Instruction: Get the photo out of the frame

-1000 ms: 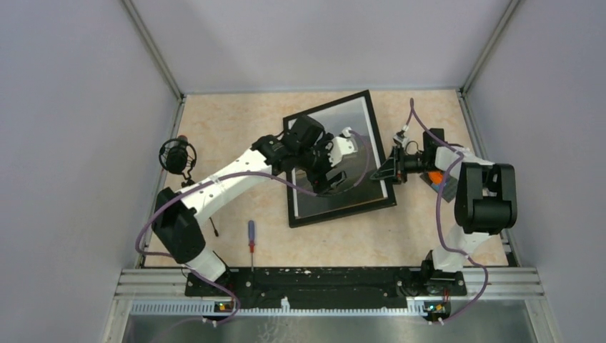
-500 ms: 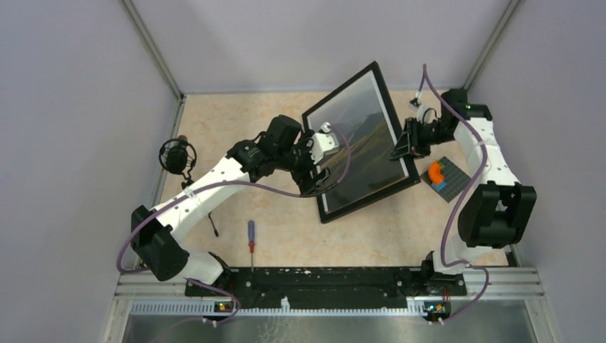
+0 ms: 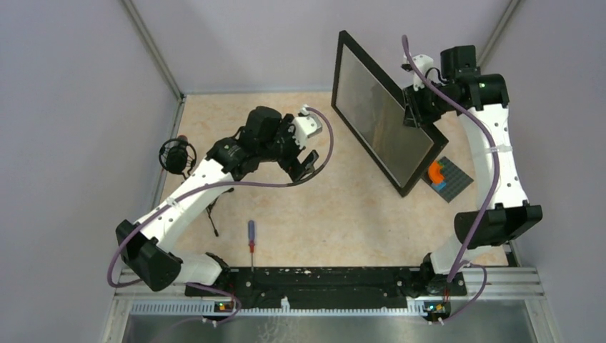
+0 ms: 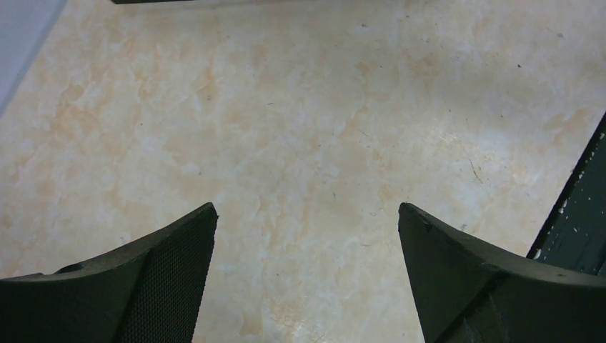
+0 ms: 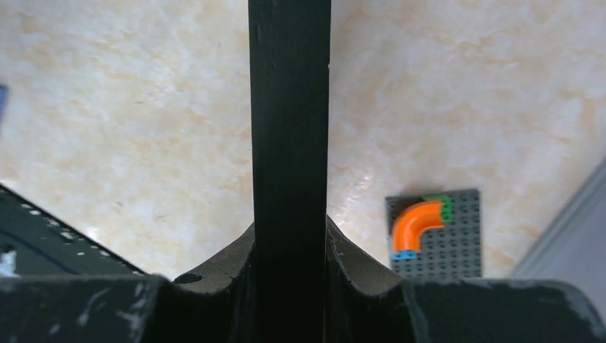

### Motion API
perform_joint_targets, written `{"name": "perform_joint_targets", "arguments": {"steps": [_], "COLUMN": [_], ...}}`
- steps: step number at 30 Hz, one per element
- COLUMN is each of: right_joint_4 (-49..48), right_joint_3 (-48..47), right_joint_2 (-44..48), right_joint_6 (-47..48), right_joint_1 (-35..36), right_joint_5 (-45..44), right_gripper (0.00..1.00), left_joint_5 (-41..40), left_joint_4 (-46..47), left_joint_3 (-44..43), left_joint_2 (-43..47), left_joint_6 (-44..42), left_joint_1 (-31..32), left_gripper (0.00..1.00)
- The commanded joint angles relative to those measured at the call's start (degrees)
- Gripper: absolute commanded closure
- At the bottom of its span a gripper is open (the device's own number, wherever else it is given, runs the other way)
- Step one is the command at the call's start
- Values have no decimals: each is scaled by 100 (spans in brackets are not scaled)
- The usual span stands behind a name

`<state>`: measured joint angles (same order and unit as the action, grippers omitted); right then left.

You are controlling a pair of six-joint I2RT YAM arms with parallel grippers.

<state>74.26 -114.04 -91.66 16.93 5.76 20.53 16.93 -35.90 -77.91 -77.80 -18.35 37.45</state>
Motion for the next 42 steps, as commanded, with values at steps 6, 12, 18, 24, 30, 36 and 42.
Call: {"name": "perform_joint_targets", "arguments": {"steps": [6, 12, 18, 24, 30, 36, 42], "right_joint_4": [-1823, -2867, -4244, -5333, -7737, -9379, -9829], "right_joint_3": [843, 2523, 4283, 5427, 6955, 7714, 7832], "right_joint_2": [1015, 1583, 2009, 2027, 1811, 1196, 432], "right_joint_6": [723, 1126, 1046, 1451, 2549, 2974, 2654], "right_joint_1": [1296, 2594, 3006, 3763, 4553, 4990, 5249], "right_joint_5": [-1629, -3141, -3259, -4117, -5693, -6425, -6696], "right_gripper": [100, 100, 100, 100, 100, 99, 96], "left_joint_5": [-518, -664, -292, -530, -530, -440, -424], "left_joint_4": [418, 552, 428, 414, 531, 601, 646], "left_joint_3": [-327, -397, -742, -793, -622, -430, -228], "left_joint_2": [715, 969, 941, 929, 882, 894, 966], "left_joint_6": [596, 1082, 1295, 1280, 1389, 1429, 1418], "left_joint_1": [-589, -1108, -1340, -1349, -1439, -1494, -1529], "left_gripper": [1, 1, 1, 1, 1, 1, 1]}}
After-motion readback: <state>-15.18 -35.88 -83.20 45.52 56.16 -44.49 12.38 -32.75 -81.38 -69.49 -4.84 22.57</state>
